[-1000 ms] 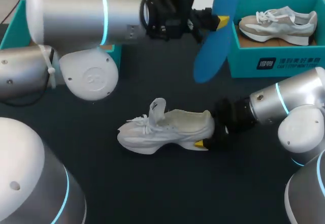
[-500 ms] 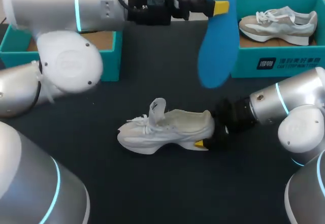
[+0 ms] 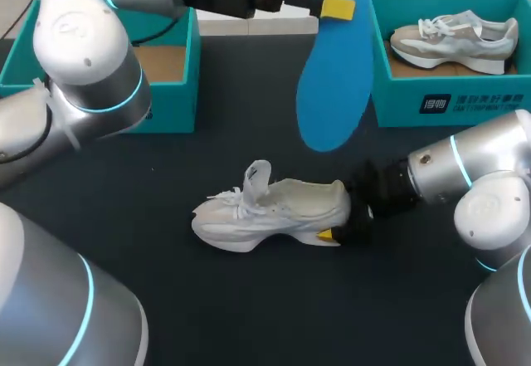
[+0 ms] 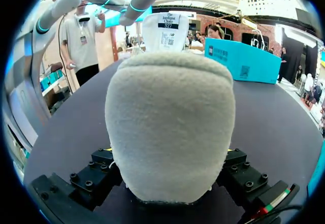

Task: Take the shoe out of the shoebox, open the shoe tongue, remove and reinsert the insole, then place the shoe into the shoebox

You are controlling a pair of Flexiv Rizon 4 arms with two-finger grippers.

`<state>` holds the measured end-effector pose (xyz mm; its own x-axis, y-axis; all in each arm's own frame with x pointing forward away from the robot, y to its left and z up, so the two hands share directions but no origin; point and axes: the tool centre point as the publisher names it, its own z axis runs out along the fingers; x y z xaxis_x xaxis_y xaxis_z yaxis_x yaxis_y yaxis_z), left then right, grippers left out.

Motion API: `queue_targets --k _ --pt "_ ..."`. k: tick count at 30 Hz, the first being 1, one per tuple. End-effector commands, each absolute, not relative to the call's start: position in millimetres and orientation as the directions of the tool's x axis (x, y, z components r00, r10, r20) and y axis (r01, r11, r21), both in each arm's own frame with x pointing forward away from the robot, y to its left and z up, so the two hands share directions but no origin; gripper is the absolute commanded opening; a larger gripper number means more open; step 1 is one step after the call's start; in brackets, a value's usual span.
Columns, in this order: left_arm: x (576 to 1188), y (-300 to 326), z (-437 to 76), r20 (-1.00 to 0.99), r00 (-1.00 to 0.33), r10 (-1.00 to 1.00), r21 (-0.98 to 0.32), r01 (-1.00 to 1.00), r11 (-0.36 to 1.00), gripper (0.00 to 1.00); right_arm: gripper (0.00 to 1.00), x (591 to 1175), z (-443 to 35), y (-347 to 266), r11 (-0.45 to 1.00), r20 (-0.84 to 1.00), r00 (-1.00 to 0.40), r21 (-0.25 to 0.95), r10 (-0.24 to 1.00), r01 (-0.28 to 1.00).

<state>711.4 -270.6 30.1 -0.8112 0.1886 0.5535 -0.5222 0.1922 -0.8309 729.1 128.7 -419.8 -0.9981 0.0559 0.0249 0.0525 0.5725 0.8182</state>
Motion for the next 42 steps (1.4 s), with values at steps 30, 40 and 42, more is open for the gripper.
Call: queue_targets --k 30,40,42 --pt "650 -272 45 0.731 -0.651 0.207 -0.683 -0.689 0.244 0.0 0.0 728 -419 130 0.576 0.024 -0.998 0.816 0.058 0.053" --pt "629 -268 37 0.752 -0.653 0.088 -0.653 -0.721 0.232 0.0 0.0 728 -419 130 0.576 0.024 -0.998 0.816 0.058 0.053" --pt "624 -266 34 0.76 -0.641 0.11 -0.648 -0.731 0.214 0.0 0.0 728 -419 130 0.576 0.024 -0.998 0.816 0.058 0.053"
